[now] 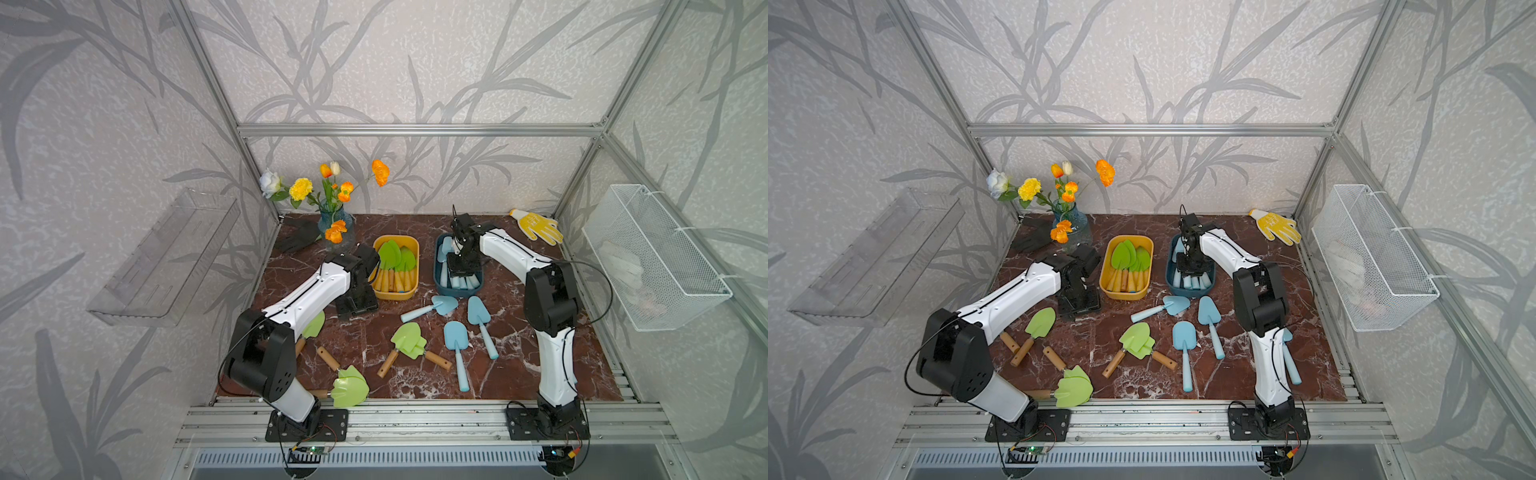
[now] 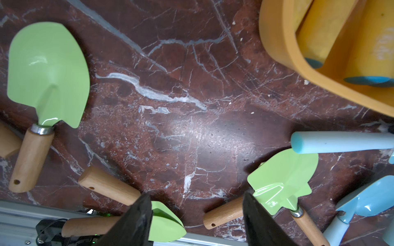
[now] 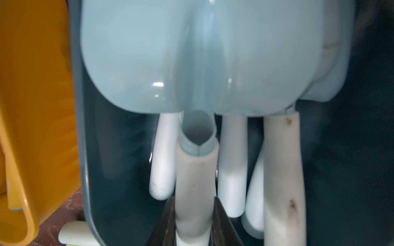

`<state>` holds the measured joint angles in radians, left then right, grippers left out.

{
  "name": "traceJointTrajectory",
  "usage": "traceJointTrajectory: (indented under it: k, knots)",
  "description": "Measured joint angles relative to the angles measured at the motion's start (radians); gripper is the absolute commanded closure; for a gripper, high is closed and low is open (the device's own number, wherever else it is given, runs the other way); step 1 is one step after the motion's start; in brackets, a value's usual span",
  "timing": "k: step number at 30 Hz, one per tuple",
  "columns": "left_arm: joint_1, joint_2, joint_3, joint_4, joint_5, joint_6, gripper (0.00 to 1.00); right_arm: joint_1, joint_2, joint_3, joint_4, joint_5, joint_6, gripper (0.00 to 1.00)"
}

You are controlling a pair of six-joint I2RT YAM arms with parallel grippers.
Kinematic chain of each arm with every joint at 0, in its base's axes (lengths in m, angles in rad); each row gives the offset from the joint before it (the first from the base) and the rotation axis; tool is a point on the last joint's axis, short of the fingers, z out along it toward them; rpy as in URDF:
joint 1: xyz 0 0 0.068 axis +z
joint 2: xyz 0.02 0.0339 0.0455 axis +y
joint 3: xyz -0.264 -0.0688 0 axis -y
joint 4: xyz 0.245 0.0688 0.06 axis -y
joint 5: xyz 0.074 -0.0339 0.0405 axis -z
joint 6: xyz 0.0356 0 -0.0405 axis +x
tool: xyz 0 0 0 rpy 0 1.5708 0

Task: Sort the small shovels by color and place them into the storage box
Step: Place the shovel in the storage box.

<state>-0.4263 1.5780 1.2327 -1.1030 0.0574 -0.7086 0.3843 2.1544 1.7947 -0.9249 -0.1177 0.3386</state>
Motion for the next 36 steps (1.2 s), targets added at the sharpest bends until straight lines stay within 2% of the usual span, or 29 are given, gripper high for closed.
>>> traceJointTrajectory:
  k: [5,8,21,29,36]
  knots:
    - [0.0,-0.032,-0.025,-0.023,-0.001,-0.001,0.31,0.0,0.0,-0.019,-0.003,0.004,0.0,0.58]
    - [0.0,-0.064,-0.057,-0.047,-0.004,-0.005,0.28,0.0,-0.003,-0.021,-0.003,0.013,-0.001,0.51]
    - [0.031,-0.249,-0.261,-0.207,-0.001,-0.119,0.26,0.045,-0.23,-0.18,0.018,0.034,0.003,0.5]
    - [0.16,-0.243,-0.427,-0.168,0.171,-0.165,0.27,0.11,-0.27,-0.282,0.037,-0.016,0.008,0.5]
    - [0.167,-0.194,-0.488,-0.103,0.284,-0.205,0.27,0.112,-0.304,-0.336,0.046,-0.023,0.005,0.5]
